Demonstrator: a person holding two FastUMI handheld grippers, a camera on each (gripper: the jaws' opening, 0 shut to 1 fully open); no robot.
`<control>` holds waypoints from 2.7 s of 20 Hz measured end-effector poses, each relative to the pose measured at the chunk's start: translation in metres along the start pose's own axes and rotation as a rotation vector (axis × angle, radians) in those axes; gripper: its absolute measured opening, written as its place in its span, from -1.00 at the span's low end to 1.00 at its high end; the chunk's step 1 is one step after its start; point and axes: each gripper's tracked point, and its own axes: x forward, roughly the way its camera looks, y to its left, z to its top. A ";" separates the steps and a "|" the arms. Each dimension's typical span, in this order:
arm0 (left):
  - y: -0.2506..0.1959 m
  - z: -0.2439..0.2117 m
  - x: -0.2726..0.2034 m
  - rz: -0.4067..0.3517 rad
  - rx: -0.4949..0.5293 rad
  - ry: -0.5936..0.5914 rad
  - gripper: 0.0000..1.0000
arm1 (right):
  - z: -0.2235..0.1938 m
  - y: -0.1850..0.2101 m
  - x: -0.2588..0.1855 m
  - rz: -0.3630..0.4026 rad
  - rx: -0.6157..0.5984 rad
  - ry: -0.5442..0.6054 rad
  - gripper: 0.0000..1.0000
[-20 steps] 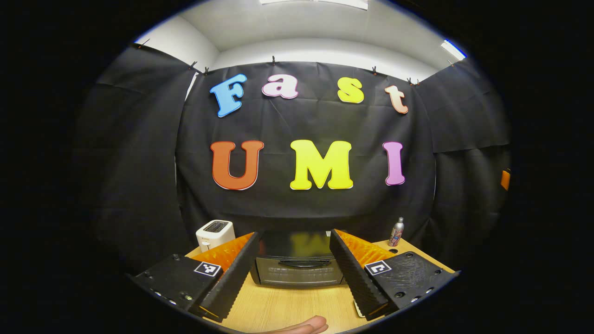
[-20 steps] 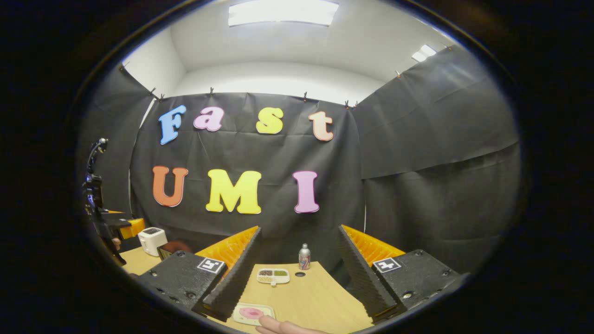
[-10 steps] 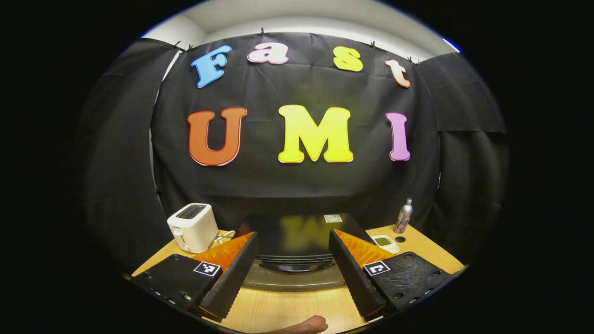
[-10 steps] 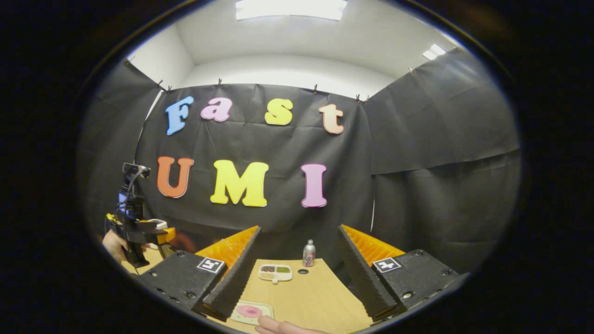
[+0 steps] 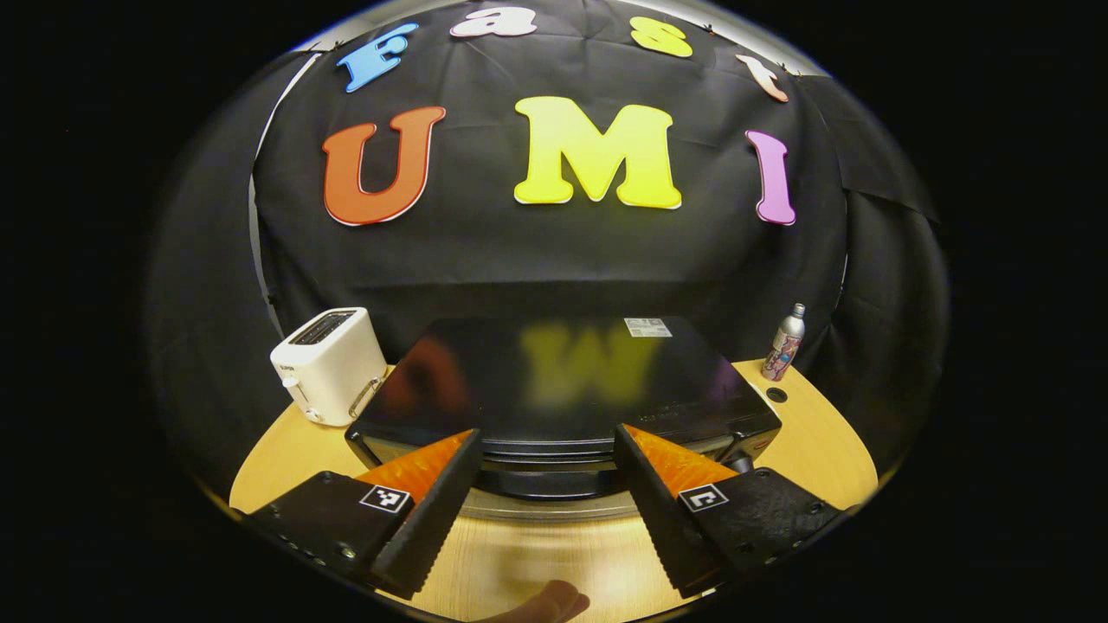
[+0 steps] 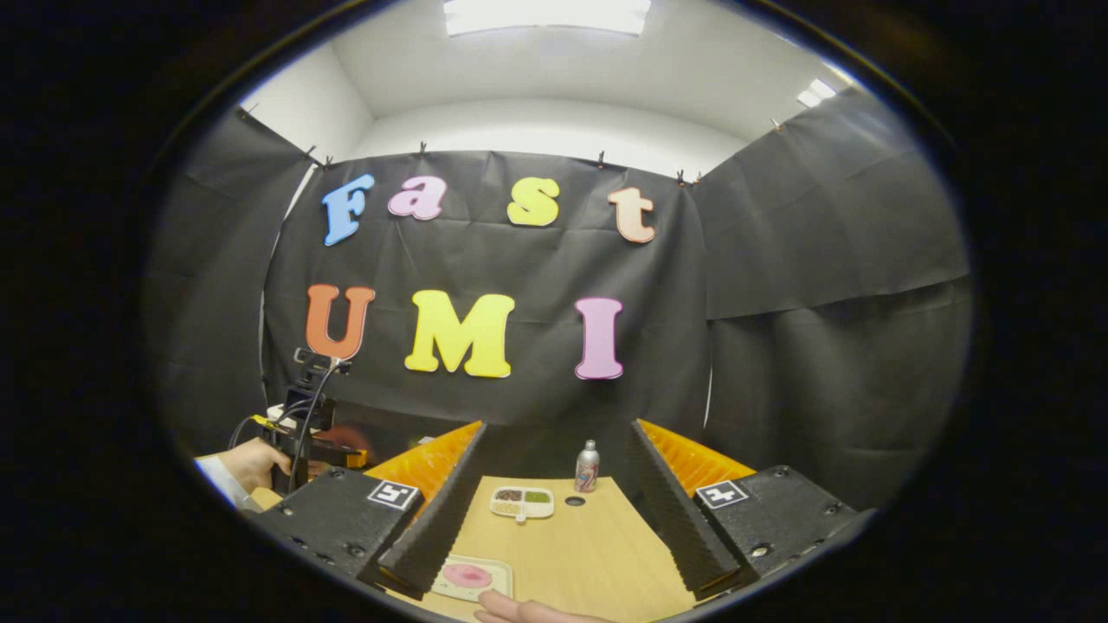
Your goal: Open the electric oven with the left hand, put the food in, and close the electric oven.
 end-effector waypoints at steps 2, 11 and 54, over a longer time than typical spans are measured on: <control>-0.006 0.002 0.004 -0.014 0.016 0.007 0.94 | -0.007 -0.005 0.004 -0.003 0.007 0.018 0.99; -0.011 -0.015 -0.019 -0.008 0.032 0.086 0.92 | -0.015 -0.009 -0.003 0.004 0.015 0.029 0.97; -0.033 -0.205 -0.077 -0.035 0.035 0.100 0.90 | -0.113 0.003 -0.015 0.058 -0.051 0.207 0.99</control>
